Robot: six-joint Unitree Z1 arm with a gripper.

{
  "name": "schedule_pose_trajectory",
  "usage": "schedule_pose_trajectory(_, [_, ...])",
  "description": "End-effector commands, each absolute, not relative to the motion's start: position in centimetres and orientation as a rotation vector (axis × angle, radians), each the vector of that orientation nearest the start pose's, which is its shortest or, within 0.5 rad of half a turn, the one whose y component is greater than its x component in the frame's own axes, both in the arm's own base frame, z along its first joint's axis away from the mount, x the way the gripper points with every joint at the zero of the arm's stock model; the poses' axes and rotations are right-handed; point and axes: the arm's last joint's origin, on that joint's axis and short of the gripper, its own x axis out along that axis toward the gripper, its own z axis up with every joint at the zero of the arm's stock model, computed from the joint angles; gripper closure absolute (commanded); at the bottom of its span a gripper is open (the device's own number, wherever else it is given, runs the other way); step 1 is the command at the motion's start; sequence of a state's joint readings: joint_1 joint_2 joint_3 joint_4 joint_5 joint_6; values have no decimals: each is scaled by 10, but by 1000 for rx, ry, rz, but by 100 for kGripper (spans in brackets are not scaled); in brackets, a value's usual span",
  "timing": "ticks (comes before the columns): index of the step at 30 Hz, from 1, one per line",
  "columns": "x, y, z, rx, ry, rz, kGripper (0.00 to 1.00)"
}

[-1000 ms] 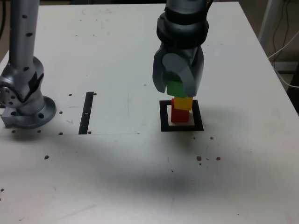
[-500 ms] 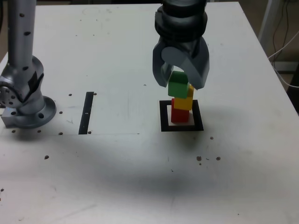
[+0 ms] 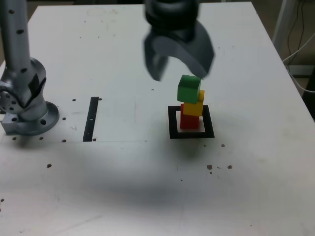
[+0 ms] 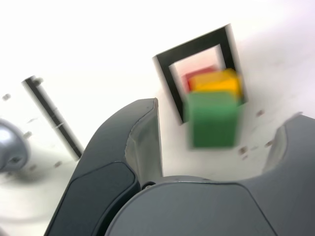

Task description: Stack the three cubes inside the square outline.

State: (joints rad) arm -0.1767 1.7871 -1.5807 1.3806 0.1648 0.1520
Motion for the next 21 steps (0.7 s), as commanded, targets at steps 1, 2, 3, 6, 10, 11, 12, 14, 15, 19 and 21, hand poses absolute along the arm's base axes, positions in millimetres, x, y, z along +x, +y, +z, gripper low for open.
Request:
schedule_pose_trajectory(1, [277, -42, 354, 378, 1527, -134, 1])
schedule_pose_trajectory(2, [268, -42, 359, 374, 1518, -138, 1])
schedule_pose_trajectory(3, [256, -40, 365, 370, 1506, -142, 1])
schedule_pose_trajectory(6, [232, -38, 370, 363, 1498, -148, 1])
schedule_pose_trajectory(10, [205, -33, 358, 356, 1544, -151, 1])
schedule_pose_trajectory(11, [198, -32, 351, 355, 1560, -151, 1])
schedule_pose_trajectory(12, [192, -31, 345, 352, 1574, -151, 1])
schedule_pose_trajectory(14, [180, -29, 331, 344, 1595, -154, 1])
schedule_pose_trajectory(15, [175, -28, 325, 339, 1603, -155, 1])
schedule_pose_trajectory(19, [160, -26, 305, 319, 1621, -165, 1])
schedule_pose_trajectory(21, [156, -26, 297, 313, 1629, -166, 1])
